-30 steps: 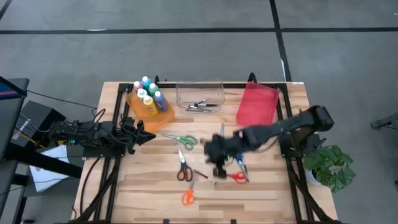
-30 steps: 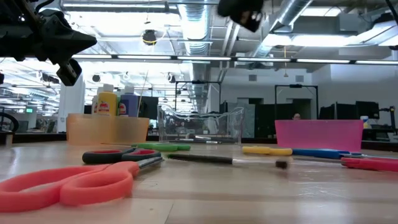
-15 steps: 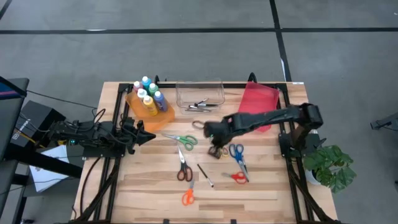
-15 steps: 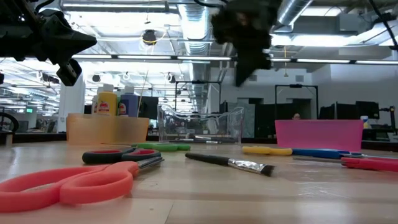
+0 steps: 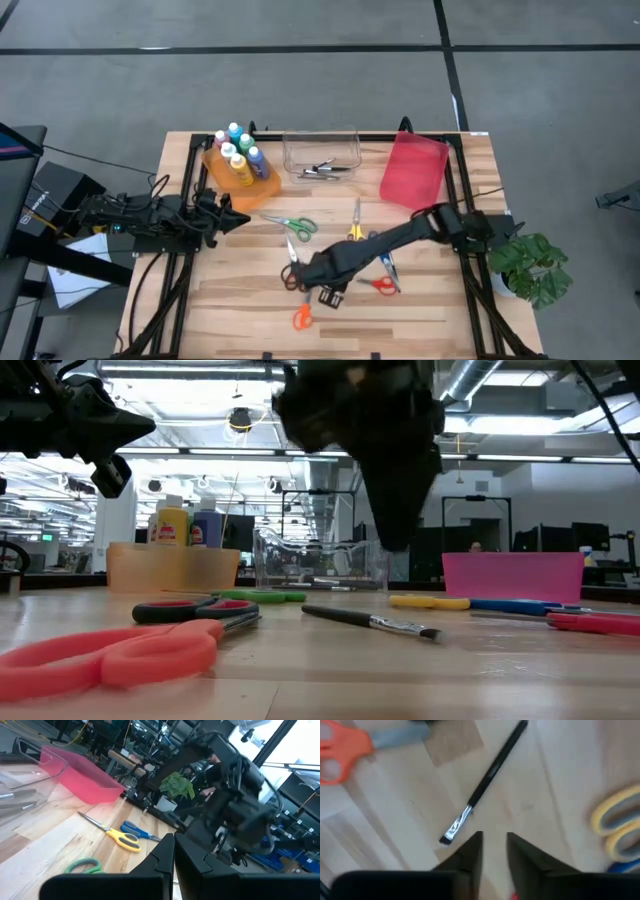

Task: Pick & Place Paint Supplies
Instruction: Put the black paint brush into the transparent bin

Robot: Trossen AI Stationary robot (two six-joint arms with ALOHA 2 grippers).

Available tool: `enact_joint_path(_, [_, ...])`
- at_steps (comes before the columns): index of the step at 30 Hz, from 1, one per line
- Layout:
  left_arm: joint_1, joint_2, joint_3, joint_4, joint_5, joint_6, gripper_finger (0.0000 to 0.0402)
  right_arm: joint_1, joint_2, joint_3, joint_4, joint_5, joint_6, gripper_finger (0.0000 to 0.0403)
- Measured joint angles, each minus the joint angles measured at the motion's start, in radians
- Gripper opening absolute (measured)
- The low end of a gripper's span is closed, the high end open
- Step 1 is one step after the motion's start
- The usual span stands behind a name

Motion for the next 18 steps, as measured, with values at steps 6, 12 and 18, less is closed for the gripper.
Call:
enact_joint_path(6, [0.0,0.0,0.0,0.0,0.0,0.0,0.0006,0.026,0.086,0.021,0.018,-0.086,0.137,0.0216])
enact_joint_path(12, [0.0,0.0,0.0,0.0,0.0,0.0,0.0006,0.056,0.104,0.018,0.052,-0.088,0.201,0.0262])
enact_joint_path(18, [0.0,0.0,0.0,0.0,0.0,0.0,0.0006,0.064,0.093,-0.051,0.143,-0.097,0.268,0.0237])
